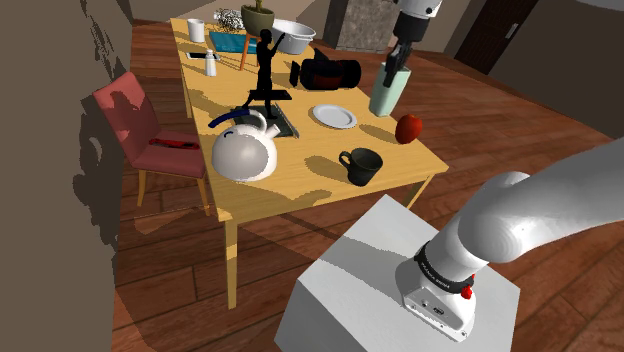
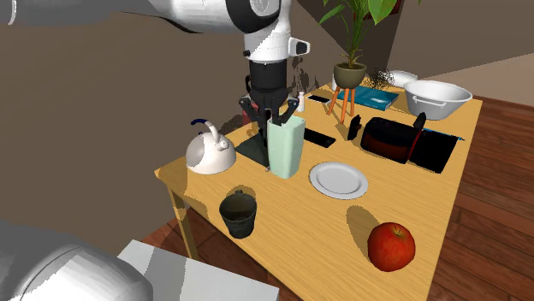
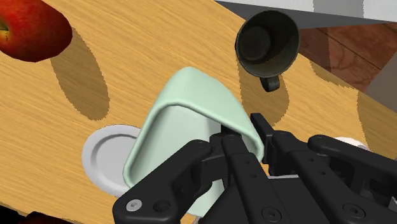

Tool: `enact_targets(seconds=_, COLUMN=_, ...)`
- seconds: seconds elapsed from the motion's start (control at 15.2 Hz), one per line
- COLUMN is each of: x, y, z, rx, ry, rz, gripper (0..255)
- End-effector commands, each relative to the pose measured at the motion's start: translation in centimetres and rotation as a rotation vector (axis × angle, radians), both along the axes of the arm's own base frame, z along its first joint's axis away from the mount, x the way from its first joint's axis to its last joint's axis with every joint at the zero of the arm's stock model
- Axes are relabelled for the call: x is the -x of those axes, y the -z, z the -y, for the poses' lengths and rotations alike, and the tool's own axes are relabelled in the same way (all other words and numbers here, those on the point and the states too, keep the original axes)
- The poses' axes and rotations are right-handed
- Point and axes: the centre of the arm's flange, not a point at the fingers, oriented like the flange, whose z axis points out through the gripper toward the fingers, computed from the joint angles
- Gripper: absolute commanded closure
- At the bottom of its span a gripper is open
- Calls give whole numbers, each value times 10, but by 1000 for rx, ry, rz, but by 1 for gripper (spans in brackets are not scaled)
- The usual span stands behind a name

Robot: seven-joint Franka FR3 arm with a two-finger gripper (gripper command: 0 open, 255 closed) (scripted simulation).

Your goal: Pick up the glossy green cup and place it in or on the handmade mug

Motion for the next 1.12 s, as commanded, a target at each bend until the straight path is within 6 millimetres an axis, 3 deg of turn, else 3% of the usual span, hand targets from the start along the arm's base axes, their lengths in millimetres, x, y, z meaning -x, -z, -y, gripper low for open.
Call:
enact_targets(seconds=0.0, x=13, y=-5, z=-22, rx=1, ry=1, rz=0, gripper=255)
enact_targets(seconds=0.46, x=62, y=-28, z=-104, rx=1, ry=1, rz=0, gripper=255)
enact_targets(seconds=1.06, x=62, y=19, z=-104, rx=1, ry=1, rz=0, gripper=255)
